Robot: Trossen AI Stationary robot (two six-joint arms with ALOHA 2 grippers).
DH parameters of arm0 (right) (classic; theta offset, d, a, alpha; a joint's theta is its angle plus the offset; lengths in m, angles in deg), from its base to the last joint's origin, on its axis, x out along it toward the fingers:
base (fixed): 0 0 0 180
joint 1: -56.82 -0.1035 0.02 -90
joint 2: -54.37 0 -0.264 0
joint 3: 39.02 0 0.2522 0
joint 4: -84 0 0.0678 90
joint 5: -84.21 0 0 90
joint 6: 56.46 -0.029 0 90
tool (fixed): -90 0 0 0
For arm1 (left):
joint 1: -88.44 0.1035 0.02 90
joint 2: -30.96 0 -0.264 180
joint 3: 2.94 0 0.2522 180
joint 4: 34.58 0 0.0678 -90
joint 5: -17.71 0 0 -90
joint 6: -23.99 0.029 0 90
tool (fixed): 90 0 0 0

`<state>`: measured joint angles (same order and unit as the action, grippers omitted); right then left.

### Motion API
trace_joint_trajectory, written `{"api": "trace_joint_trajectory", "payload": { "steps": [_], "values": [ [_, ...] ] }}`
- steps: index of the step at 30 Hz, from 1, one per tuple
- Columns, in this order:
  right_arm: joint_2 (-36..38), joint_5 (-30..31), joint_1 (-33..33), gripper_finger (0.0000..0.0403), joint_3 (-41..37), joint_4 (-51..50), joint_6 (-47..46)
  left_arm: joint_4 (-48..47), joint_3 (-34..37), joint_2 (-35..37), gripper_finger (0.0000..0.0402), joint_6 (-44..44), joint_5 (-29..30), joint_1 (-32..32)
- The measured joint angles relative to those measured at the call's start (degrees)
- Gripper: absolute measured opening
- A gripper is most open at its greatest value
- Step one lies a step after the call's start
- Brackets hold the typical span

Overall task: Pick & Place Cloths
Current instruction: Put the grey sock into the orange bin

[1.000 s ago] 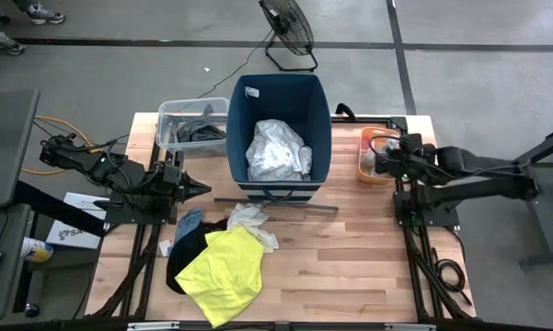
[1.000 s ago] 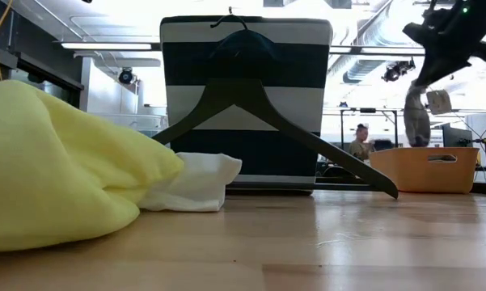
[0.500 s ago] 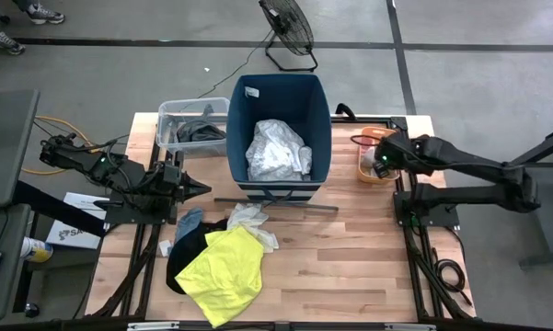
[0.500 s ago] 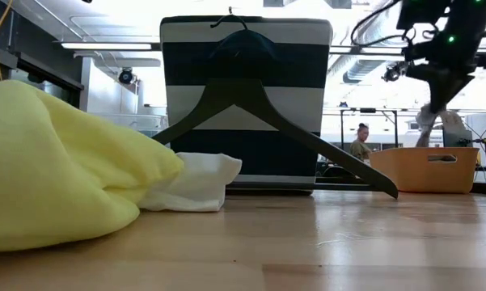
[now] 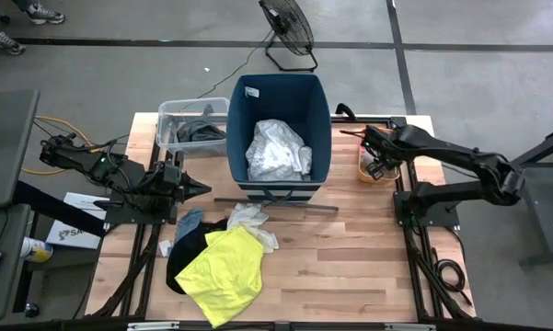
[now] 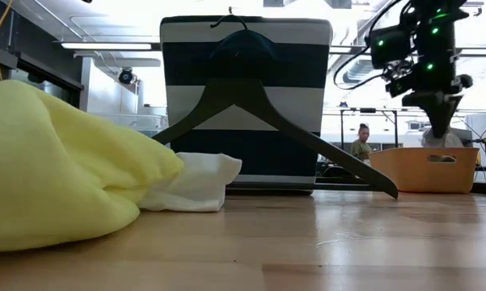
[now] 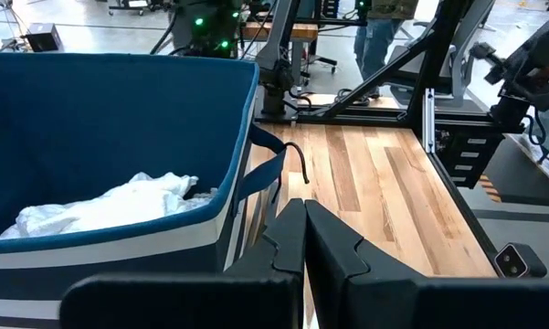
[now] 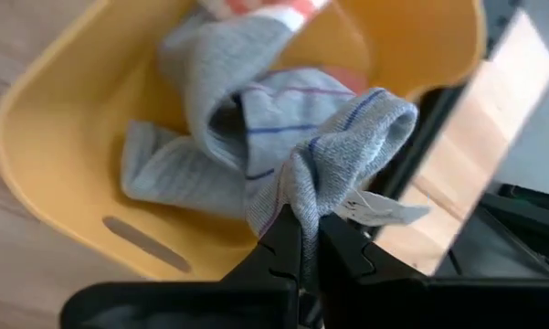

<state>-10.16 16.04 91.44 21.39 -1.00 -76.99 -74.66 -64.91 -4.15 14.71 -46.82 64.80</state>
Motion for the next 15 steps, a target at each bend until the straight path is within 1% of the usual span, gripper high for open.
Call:
{"api": "trace_joint_trajectory", "payload": {
  "steps": [2, 7, 11, 15],
  "values": [
    [-1.78, -1.51, 1.08, 0.0005, 0.00, 1.72, 2.18, 0.00, 0.00, 0.00, 0.0000, 0.00, 0.00, 0.00],
    [-6.50, -5.87, 3.88, 0.0005, 0.00, 1.94, 4.94, 0.00, 0.00, 0.00, 0.0000, 0.00, 0.00, 0.00],
    [-9.25, -7.40, 5.43, 0.0005, 0.00, 5.06, 8.70, 0.00, 0.00, 0.00, 0.0000, 0.00, 0.00, 0.00],
    [-11.77, -7.63, 6.97, 0.0005, 0.00, 7.87, 11.83, 0.00, 0.00, 0.00, 0.0000, -0.02, 0.02, 0.00]
  ]
}}
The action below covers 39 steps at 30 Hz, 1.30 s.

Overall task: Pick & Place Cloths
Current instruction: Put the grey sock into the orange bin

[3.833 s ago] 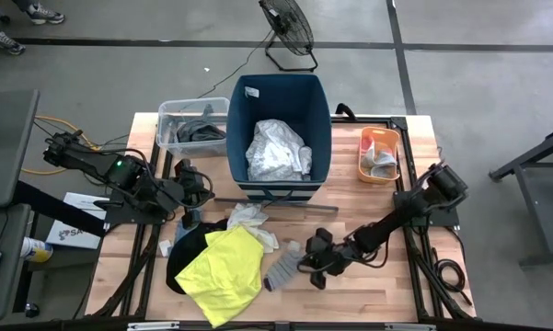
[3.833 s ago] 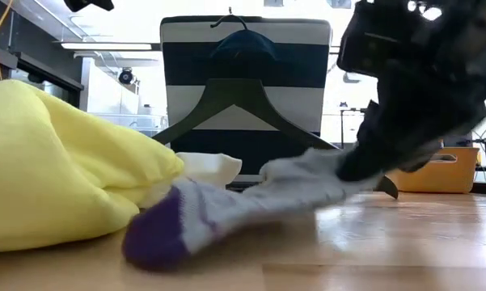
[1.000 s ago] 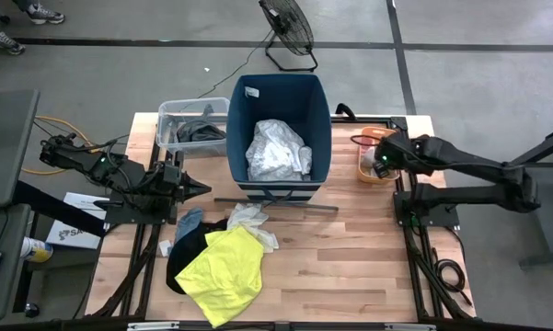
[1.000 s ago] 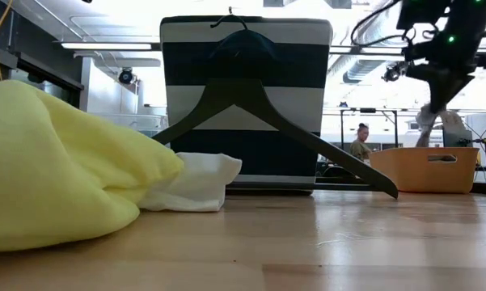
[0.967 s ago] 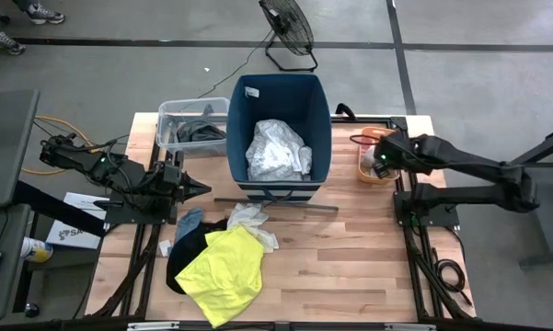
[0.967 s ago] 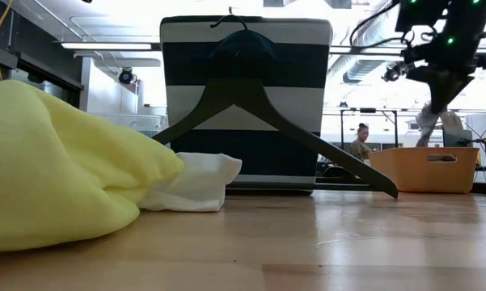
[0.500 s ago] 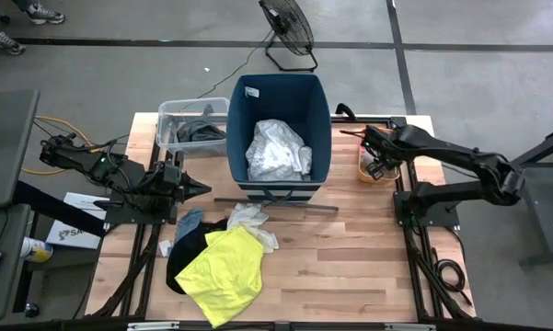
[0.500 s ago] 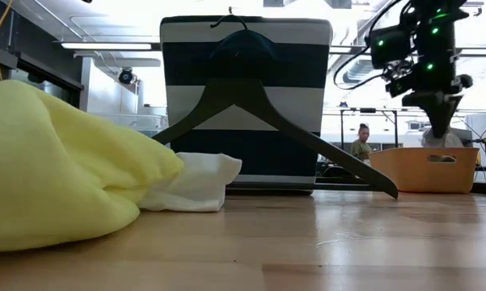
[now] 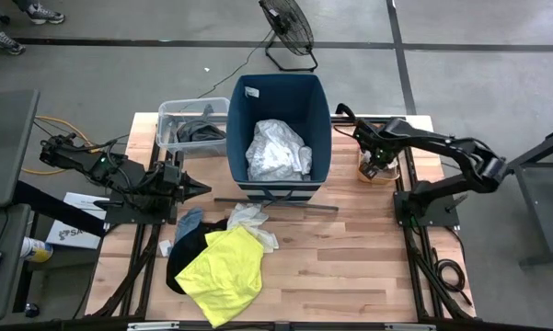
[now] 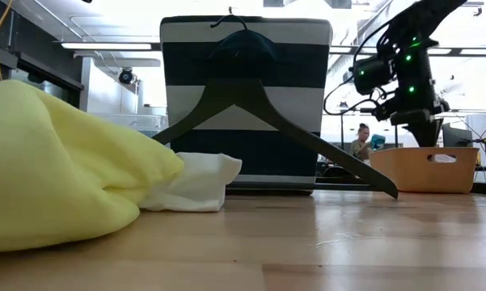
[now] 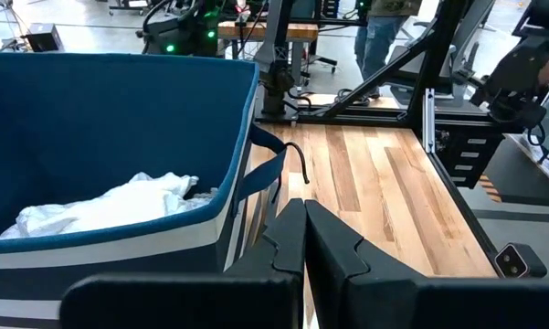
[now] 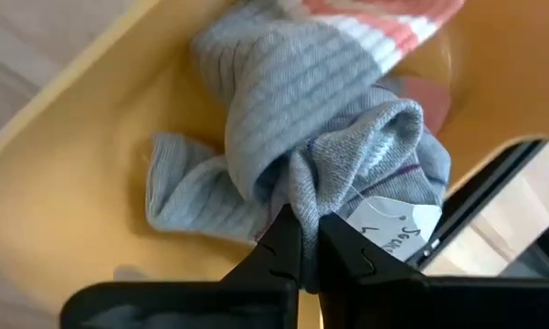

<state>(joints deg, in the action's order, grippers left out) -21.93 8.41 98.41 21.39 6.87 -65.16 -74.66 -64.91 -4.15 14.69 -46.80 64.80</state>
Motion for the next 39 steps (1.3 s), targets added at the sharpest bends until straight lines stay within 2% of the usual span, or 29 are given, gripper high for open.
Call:
{"api": "trace_joint_trajectory", "payload": {
  "steps": [4, 18, 25, 34, 39],
  "values": [
    [-2.10, -2.71, 2.29, 0.0005, 0.00, 2.68, 1.31, 0.00, 0.00, -0.02, 0.0000, 0.02, 0.00, 0.00],
    [-10.80, -4.26, 10.04, 0.0005, 0.01, 6.79, 8.66, 0.00, 0.00, -0.02, 0.0000, 0.00, 0.00, 0.00],
    [-12.12, -4.37, 9.81, 0.0005, 0.04, 10.49, 11.96, -0.18, -0.02, -0.02, 0.0000, 0.01, 0.00, 0.00],
    [-12.21, -8.97, 9.83, 0.0005, 0.04, 16.84, 13.08, -0.67, -0.02, -0.02, 0.0000, 0.02, 0.02, -0.01],
    [-12.21, -8.83, 9.81, 0.0011, 0.04, 17.22, 13.05, -0.81, -0.02, -0.02, 0.0000, 0.00, 0.02, -0.01]
  ]
}}
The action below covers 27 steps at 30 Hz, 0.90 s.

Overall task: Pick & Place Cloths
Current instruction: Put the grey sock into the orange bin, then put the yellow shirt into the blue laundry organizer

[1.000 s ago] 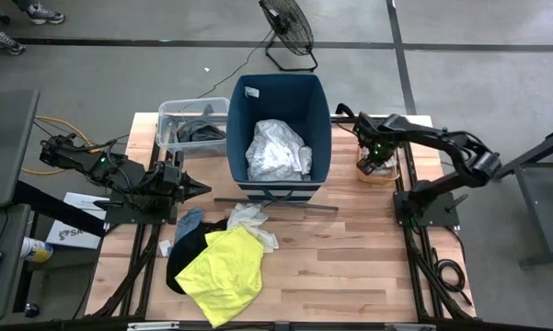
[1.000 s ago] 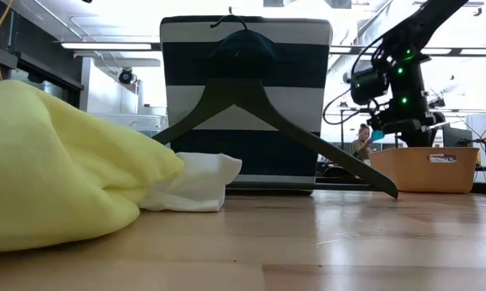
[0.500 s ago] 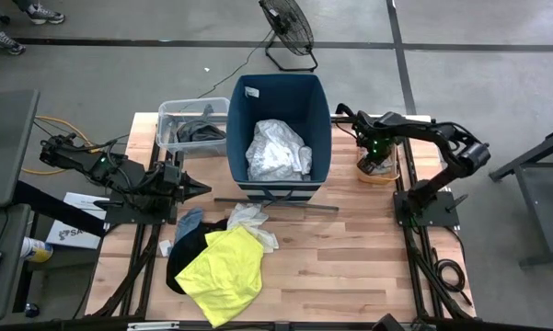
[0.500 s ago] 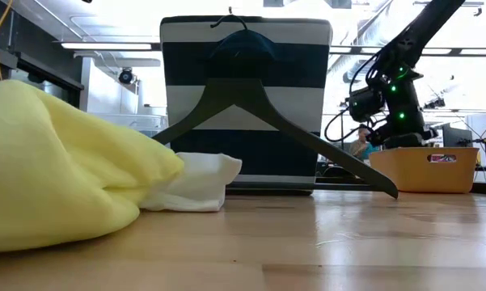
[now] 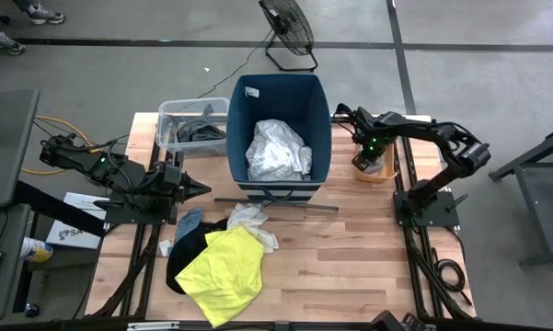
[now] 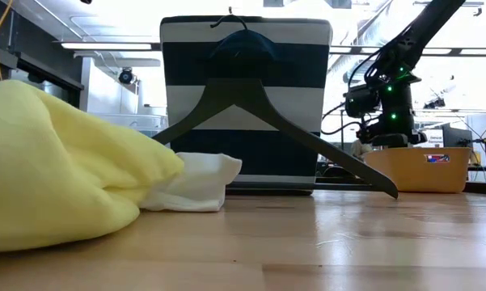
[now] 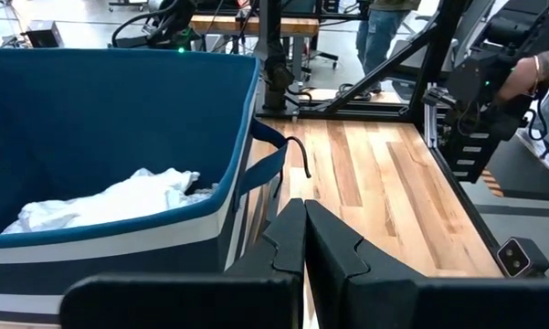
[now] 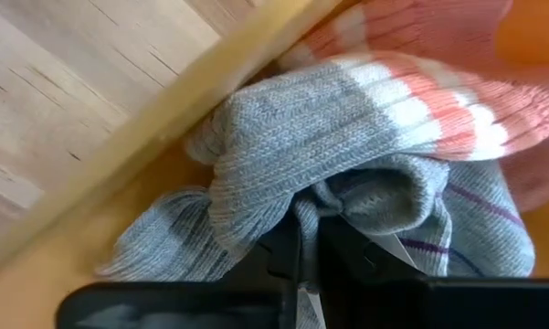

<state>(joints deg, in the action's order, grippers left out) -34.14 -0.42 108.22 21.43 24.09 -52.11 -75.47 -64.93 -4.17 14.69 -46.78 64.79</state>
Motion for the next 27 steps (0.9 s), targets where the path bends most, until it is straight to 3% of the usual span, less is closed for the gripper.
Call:
{"api": "trace_joint_trajectory", "payload": {
  "steps": [8, 14, 21, 27],
  "values": [
    [-0.02, 1.72, -0.02, 0.0071, -0.02, -0.02, -1.45, 0.00, 0.00, 0.00, 0.0000, 0.02, 0.00, 0.01],
    [1.31, 1.80, -0.02, 0.0138, -0.04, -0.55, -5.15, 0.02, 0.00, 0.00, 0.0000, 0.02, -0.02, -0.01],
    [6.23, -1.17, -0.02, 0.0218, -0.07, -2.19, -7.76, 0.02, 0.00, 0.00, 0.0000, 0.01, -0.02, 0.00],
    [13.03, -1.38, -0.02, 0.0247, -0.07, -3.39, -11.57, 0.02, 0.00, 0.00, 0.0000, 0.01, -0.02, 0.00]
  ]
}}
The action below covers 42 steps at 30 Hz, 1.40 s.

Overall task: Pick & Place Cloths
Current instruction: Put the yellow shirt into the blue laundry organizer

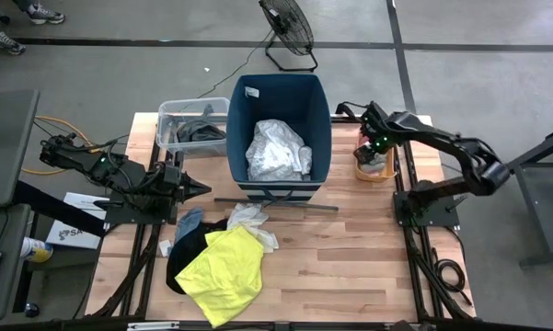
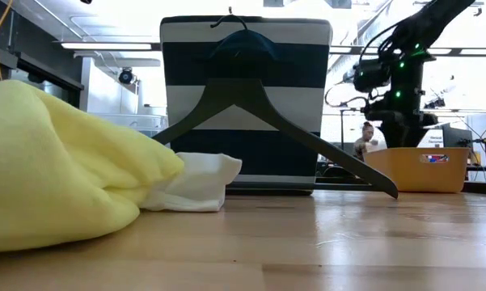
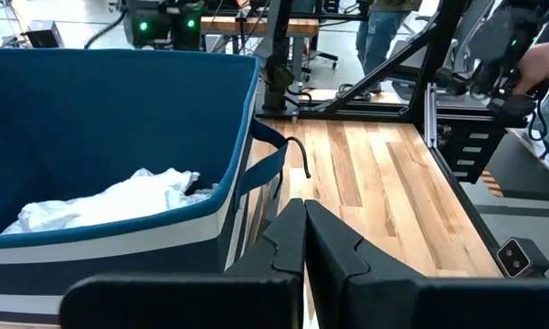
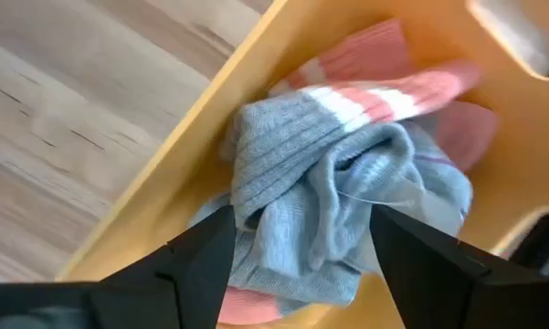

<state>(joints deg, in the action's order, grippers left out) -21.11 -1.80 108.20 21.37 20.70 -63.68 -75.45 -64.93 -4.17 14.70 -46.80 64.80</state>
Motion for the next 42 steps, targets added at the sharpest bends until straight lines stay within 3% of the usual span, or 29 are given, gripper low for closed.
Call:
{"api": "trace_joint_trajectory", "payload": {
  "steps": [7, 16, 21, 31, 42],
  "values": [
    [7.70, -0.12, 0.00, 0.0247, 0.00, -3.48, -7.94, 0.00, 0.00, 0.00, 0.0000, 0.01, 0.00, -0.01],
    [15.82, -11.14, -0.02, 0.0247, 0.00, -7.79, -18.49, 0.00, 0.00, 0.00, 0.0000, 0.00, -0.01, -0.01],
    [19.96, -12.62, -3.25, 0.0247, 0.00, -8.16, -22.40, 0.00, 0.00, 0.00, 0.0000, 0.01, 0.00, -0.01],
    [29.70, -8.43, -20.40, 0.0247, 0.02, -8.13, -35.14, 0.02, 0.00, 0.00, 0.0000, 0.01, 0.00, -0.01],
    [36.46, 3.54, -46.02, 0.0247, 0.02, -4.23, -49.66, 0.00, 0.00, 0.00, 0.0000, 0.01, 0.00, -0.01]
  ]
}}
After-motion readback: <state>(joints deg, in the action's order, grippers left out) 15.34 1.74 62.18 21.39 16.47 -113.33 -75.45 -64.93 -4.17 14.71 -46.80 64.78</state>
